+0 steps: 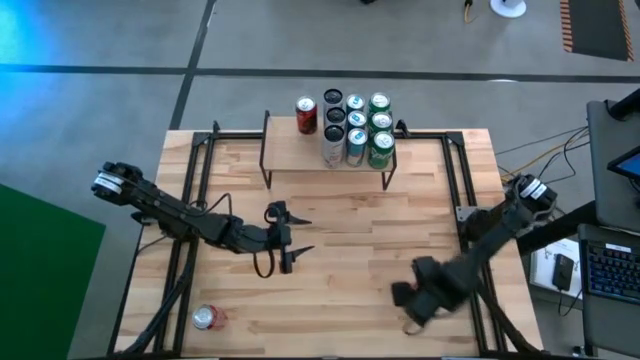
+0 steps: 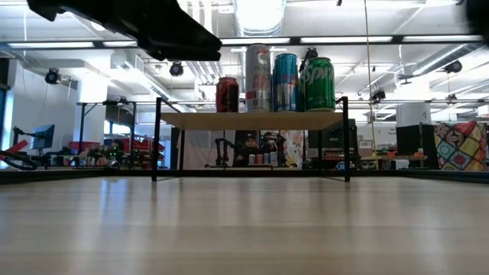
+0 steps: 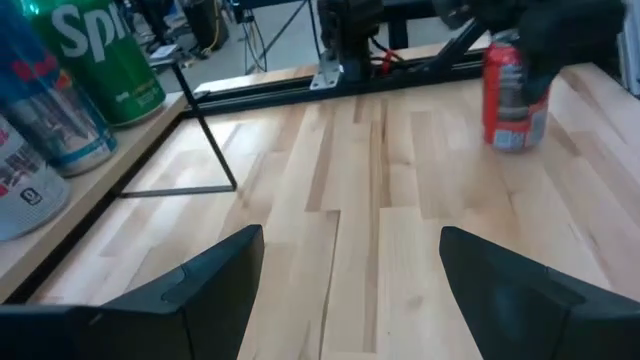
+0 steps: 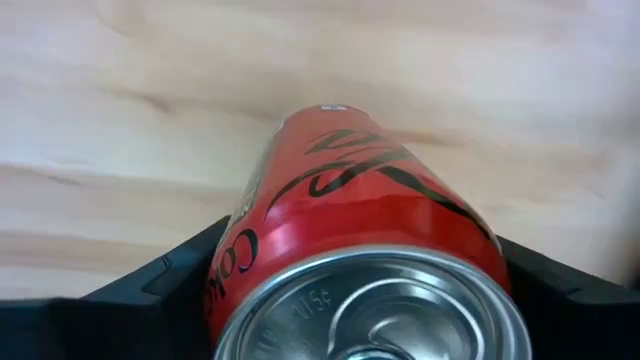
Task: Place canned beverage on shelf
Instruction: Put the right red soda can on the shelf aligned with the other red soda can
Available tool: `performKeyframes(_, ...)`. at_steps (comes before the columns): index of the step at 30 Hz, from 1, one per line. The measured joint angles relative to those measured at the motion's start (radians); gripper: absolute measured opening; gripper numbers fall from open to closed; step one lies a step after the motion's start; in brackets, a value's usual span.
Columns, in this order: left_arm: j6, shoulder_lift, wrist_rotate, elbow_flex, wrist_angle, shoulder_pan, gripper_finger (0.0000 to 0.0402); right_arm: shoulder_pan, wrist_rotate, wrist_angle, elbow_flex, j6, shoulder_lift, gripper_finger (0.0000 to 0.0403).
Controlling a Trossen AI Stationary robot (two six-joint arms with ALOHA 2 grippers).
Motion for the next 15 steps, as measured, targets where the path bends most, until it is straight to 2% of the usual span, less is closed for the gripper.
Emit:
performKeyframes(5, 0.006, -0.001, -0.009, -0.017, 0.011, -0.045, 0.0288, -0.165, 0.012, 0.037, -0.002, -0.173, 0.000, 0.0303)
performKeyframes(8, 0.012, -0.018, -0.059, -0.044, 0.030, -0.076, 0.0288, -0.243, 0.015, 0.037, 0.002, -0.262, 0.000, 0.0312)
performKeyframes(12, 0.018, -0.073, -0.166, -0.101, 0.030, -0.097, 0.0288, -0.310, 0.018, 0.039, 0.002, -0.342, 0.002, 0.0325)
performKeyframes(15, 0.005, -0.139, -0.182, -0.147, 0.033, -0.098, 0.0288, -0.335, 0.019, 0.070, 0.003, -0.375, 0.015, 0.0328)
